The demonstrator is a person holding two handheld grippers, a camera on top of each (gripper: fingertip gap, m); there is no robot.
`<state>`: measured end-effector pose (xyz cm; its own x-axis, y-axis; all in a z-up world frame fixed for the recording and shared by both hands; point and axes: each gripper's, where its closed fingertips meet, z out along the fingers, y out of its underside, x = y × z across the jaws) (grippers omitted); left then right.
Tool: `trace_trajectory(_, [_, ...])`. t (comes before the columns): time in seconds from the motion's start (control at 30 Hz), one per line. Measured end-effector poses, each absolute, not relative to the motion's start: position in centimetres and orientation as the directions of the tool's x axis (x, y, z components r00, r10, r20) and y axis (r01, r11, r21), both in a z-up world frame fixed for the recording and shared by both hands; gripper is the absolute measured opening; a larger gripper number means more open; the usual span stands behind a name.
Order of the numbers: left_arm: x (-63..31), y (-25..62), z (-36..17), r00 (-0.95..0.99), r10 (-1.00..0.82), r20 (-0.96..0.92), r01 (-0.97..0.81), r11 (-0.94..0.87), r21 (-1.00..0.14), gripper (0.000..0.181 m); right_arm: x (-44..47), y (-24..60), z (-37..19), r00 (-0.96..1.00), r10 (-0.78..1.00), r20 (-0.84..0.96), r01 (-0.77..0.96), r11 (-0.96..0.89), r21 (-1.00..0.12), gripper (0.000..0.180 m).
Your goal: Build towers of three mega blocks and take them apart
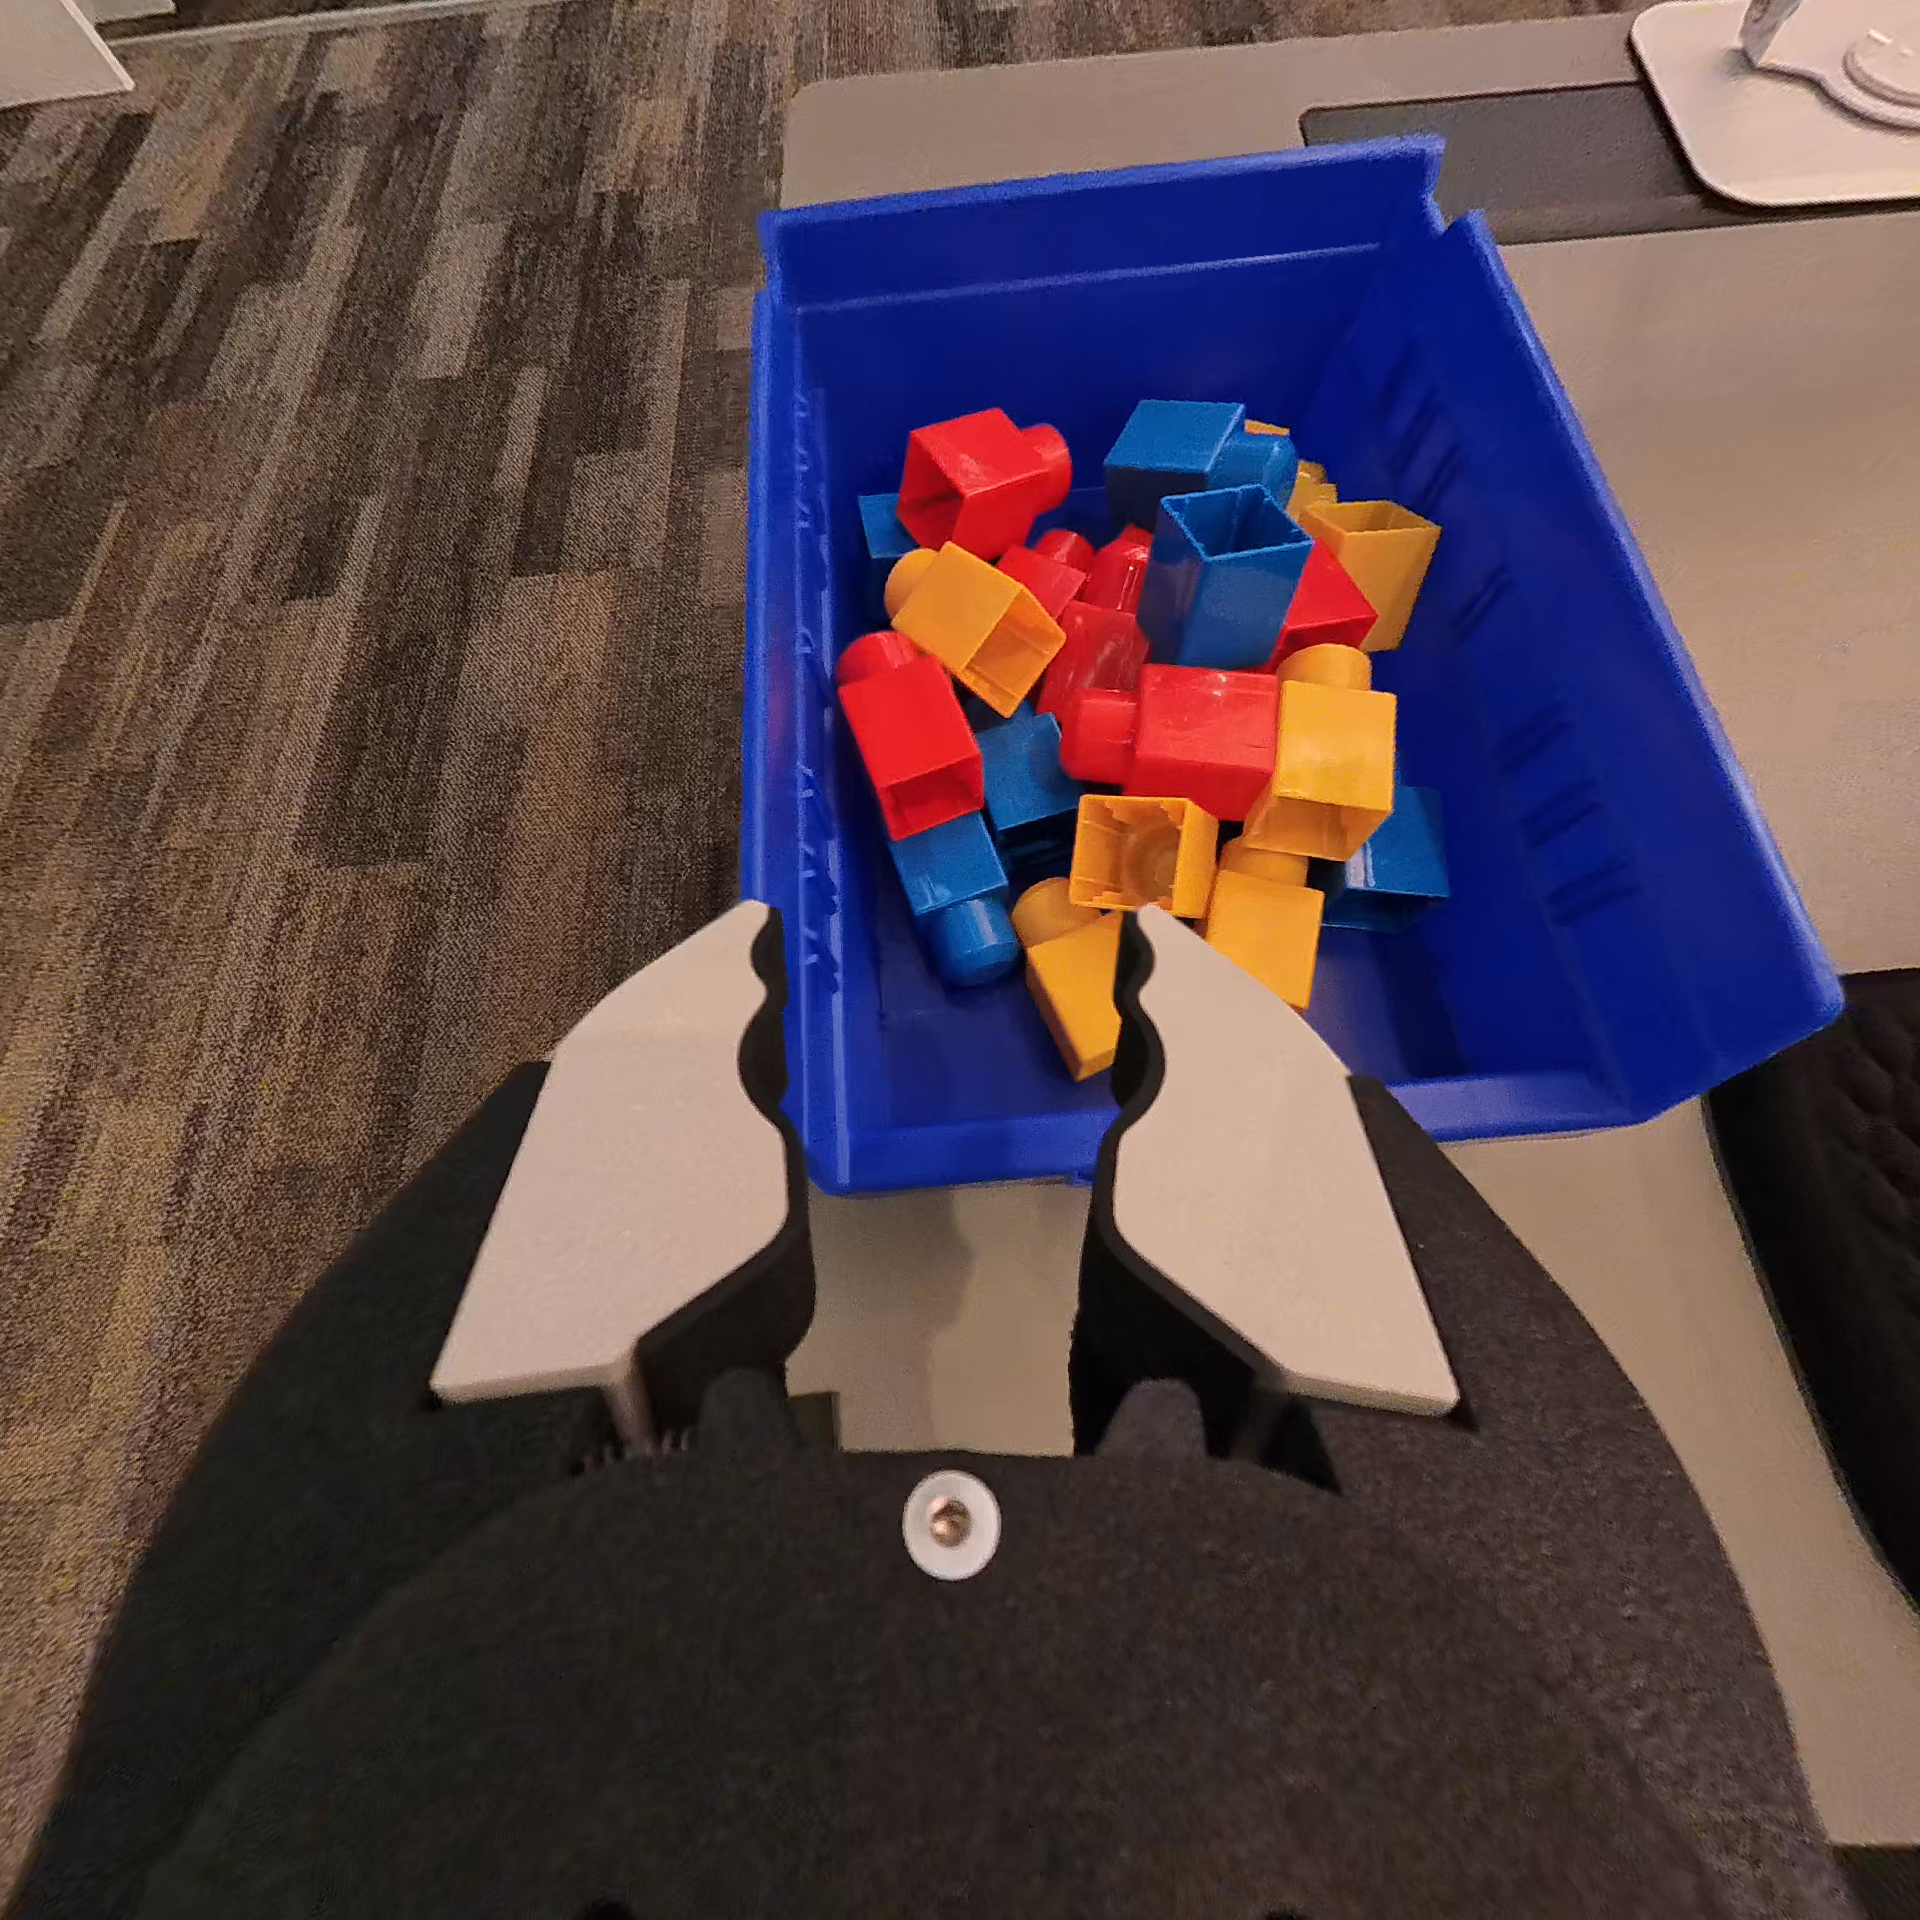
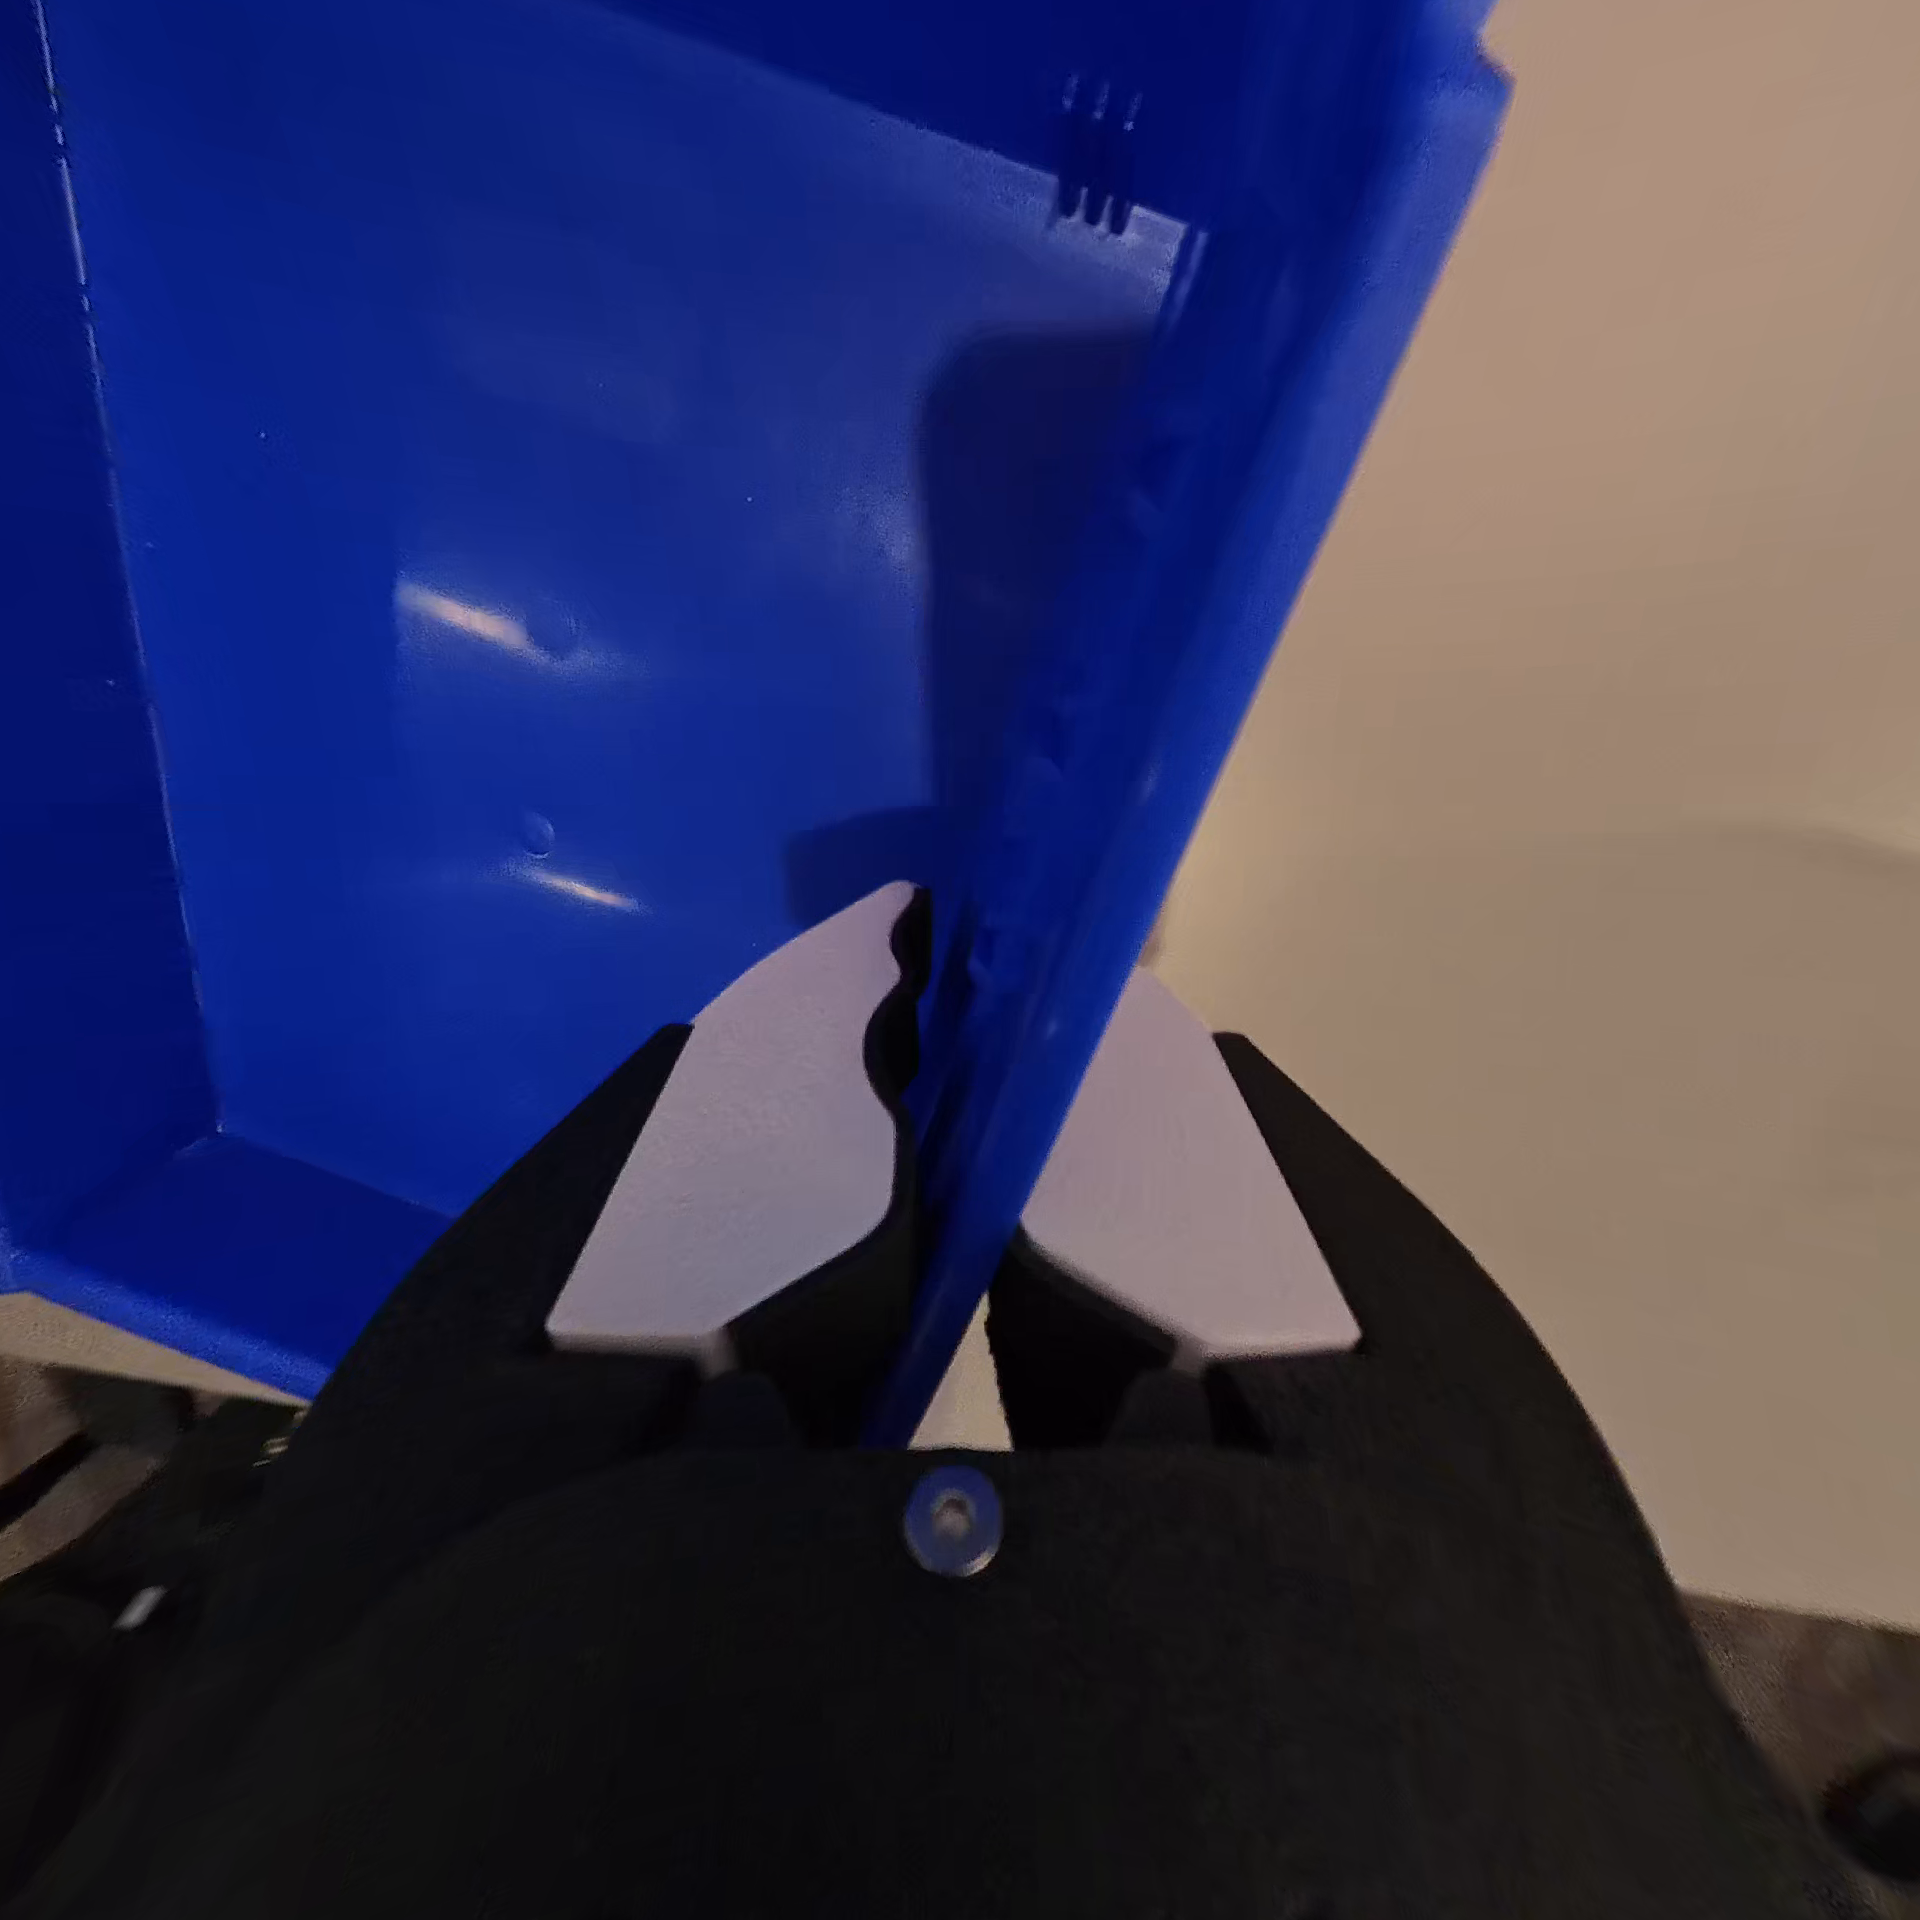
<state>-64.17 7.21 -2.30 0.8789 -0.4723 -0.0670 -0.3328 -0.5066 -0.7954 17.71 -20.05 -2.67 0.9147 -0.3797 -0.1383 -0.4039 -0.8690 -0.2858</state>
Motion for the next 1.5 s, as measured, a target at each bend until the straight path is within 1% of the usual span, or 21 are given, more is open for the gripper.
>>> trace_trajectory(0.1, [-63.4,6.9,-2.2,0.875,-0.477,-0.088,-0.358,-0.512,-0.781,0.06,23.1,-24.6,-4.5,0.906,-0.422,-0.044,-0.42,-0.879,-0.225,0.009])
trace_trajectory(0.17, [-62.7,6.7,-2.2,0.871,-0.479,-0.108,-0.376,-0.511,-0.773,0.06,25.4,-27.0,-6.1,0.899,-0.437,-0.025,-0.434,-0.883,-0.178,0.009])
trace_trajectory(0.33, [-60.7,6.6,-2.2,0.864,-0.484,-0.14,-0.409,-0.514,-0.754,0.061,28.9,-29.8,-9.5,0.895,-0.439,-0.075,-0.446,-0.883,-0.145,0.009])
trace_trajectory(0.5, [-58.6,6.8,-1.6,0.867,-0.485,-0.112,-0.392,-0.526,-0.755,0.063,31.3,-31.1,-10.8,0.929,-0.358,-0.098,-0.368,-0.923,-0.116,0.009])
trace_trajectory(0.57, [-58.3,6.9,-1.2,0.874,-0.474,-0.108,-0.379,-0.524,-0.763,0.062,32.3,-31.3,-11.2,0.938,-0.327,-0.11,-0.34,-0.932,-0.125,0.009])
trace_trajectory(0.8, [-57.9,6.5,0.1,0.889,-0.441,-0.12,-0.373,-0.547,-0.75,0.063,35.2,-32.0,-13.5,0.928,-0.338,-0.154,-0.358,-0.925,-0.127,0.009])
trace_trajectory(0.93, [-57.8,6.1,0.9,0.895,-0.427,-0.129,-0.371,-0.552,-0.746,0.062,35.7,-32.1,-14.2,0.933,-0.306,-0.19,-0.333,-0.934,-0.129,0.008])
trace_trajectory(1.1, [-57.5,5.8,1.6,0.895,-0.424,-0.142,-0.378,-0.548,-0.746,0.063,35.9,-32.0,-14.2,0.949,-0.253,-0.189,-0.282,-0.949,-0.143,0.01])
trace_trajectory(1.17, [-57.1,5.8,1.8,0.896,-0.426,-0.124,-0.363,-0.543,-0.757,0.063,35.7,-31.9,-14.2,0.952,-0.232,-0.202,-0.265,-0.951,-0.16,0.015])
trace_trajectory(1.23, [-56.8,5.7,1.7,0.898,-0.427,-0.108,-0.352,-0.547,-0.76,0.065,35.5,-31.7,-14.0,0.942,-0.241,-0.234,-0.285,-0.941,-0.18,0.02])
trace_trajectory(1.3, [-56.6,5.6,1.6,0.898,-0.428,-0.103,-0.348,-0.548,-0.76,0.069,35.8,-31.3,-13.4,0.943,-0.237,-0.234,-0.292,-0.925,-0.243,0.024])
trace_trajectory(1.33, [-56.6,5.5,1.6,0.898,-0.428,-0.102,-0.347,-0.547,-0.761,0.07,36.1,-31.1,-12.9,0.945,-0.238,-0.223,-0.296,-0.913,-0.282,0.023])
trace_trajectory(1.43, [-56.7,5.4,2.0,0.899,-0.426,-0.1,-0.341,-0.537,-0.772,0.072,36.9,-30.3,-9.8,0.951,-0.24,-0.193,-0.305,-0.821,-0.483,0.027])
trace_trajectory(1.5, [-57.3,5.2,2.6,0.905,-0.414,-0.097,-0.324,-0.522,-0.789,0.072,37.2,-30.4,-6.7,0.954,-0.243,-0.177,-0.3,-0.72,-0.626,0.029])
